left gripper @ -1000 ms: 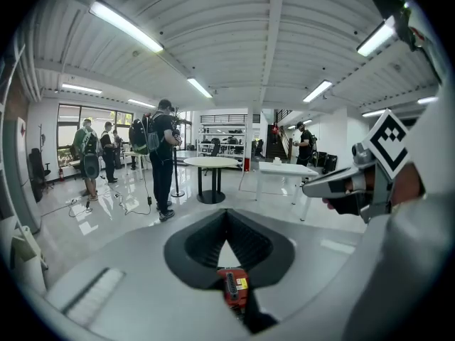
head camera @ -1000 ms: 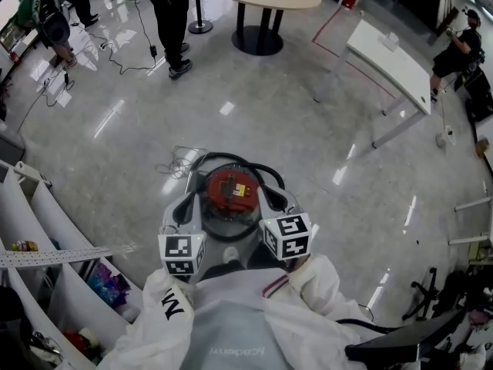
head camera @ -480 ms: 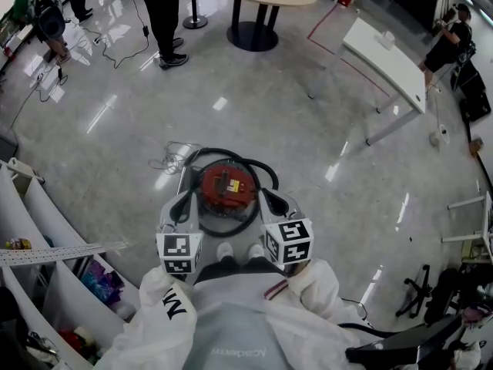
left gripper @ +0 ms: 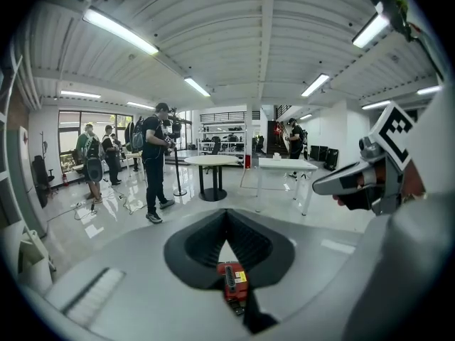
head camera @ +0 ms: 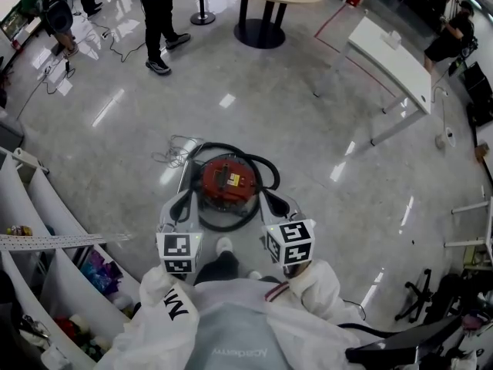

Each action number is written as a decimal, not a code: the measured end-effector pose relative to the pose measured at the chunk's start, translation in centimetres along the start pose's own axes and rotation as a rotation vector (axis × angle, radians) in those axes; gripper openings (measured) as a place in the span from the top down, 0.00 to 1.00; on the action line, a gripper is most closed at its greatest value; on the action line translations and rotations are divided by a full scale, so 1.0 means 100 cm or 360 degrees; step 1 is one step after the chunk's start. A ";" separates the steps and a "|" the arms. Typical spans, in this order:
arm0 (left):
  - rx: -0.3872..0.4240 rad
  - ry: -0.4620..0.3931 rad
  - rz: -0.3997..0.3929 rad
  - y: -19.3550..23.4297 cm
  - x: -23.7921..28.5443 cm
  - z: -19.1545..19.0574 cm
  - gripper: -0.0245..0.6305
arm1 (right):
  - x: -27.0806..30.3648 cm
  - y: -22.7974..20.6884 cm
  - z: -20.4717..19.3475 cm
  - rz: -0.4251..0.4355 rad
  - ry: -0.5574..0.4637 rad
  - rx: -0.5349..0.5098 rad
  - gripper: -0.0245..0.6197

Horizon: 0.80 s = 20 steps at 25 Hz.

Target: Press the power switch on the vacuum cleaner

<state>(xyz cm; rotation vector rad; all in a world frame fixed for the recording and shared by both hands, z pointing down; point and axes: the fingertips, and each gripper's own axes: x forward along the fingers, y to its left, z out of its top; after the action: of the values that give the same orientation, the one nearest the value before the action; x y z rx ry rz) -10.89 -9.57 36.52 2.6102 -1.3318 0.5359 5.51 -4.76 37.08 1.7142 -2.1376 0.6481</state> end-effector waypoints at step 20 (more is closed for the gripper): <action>0.0035 -0.0026 0.0131 -0.070 -0.062 -0.009 0.96 | -0.078 -0.008 -0.035 0.0128 -0.0075 -0.0009 0.96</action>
<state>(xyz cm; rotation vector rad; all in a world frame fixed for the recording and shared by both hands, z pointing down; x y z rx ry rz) -8.78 -0.50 35.04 2.5916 -1.4522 0.5453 7.97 3.41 36.18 1.6637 -2.2484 0.6288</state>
